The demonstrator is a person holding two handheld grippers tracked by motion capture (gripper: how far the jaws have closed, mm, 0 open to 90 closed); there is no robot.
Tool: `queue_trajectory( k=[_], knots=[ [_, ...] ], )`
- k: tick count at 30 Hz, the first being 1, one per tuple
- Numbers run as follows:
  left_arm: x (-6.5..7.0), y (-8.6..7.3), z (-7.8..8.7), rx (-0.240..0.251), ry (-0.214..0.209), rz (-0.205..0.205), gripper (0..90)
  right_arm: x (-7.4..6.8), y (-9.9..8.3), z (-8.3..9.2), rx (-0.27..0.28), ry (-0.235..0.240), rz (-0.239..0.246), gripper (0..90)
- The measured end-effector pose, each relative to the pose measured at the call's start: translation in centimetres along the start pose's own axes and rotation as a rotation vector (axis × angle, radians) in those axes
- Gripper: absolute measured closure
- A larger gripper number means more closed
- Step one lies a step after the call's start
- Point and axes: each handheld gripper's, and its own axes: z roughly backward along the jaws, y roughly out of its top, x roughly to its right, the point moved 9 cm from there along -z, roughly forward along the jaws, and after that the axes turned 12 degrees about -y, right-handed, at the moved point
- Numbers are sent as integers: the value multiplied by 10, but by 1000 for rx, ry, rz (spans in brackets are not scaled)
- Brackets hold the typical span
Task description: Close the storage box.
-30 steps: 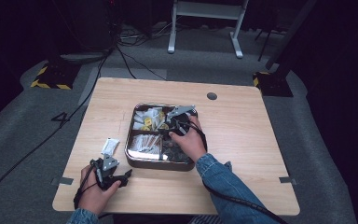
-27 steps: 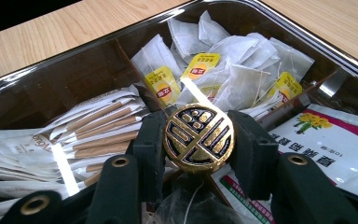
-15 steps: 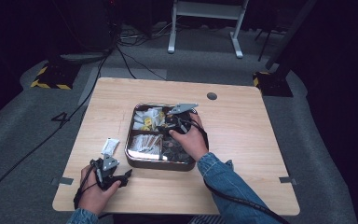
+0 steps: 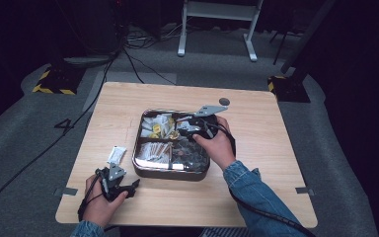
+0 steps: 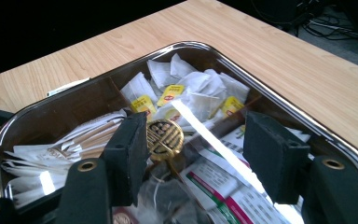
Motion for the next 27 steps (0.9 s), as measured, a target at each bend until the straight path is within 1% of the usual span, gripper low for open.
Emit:
queue_trajectory(
  k=[5,10,12,19,21,27],
  knots=[
    [0,0,0,1,0,1,262,10,-2,17,8,-14,2,407],
    [-2,-2,3,-1,4,2,264,19,-3,33,17,-18,-14,397],
    [-3,-3,4,2,8,9,264,23,-4,39,23,-22,-16,394],
    [-5,-4,6,3,14,15,264,40,-13,61,44,-39,-45,385],
    [-5,-5,6,1,8,10,264,45,-16,66,47,-44,-53,384],
    [-10,-6,9,6,16,18,265,62,-25,82,56,-76,-67,381]
  ],
)
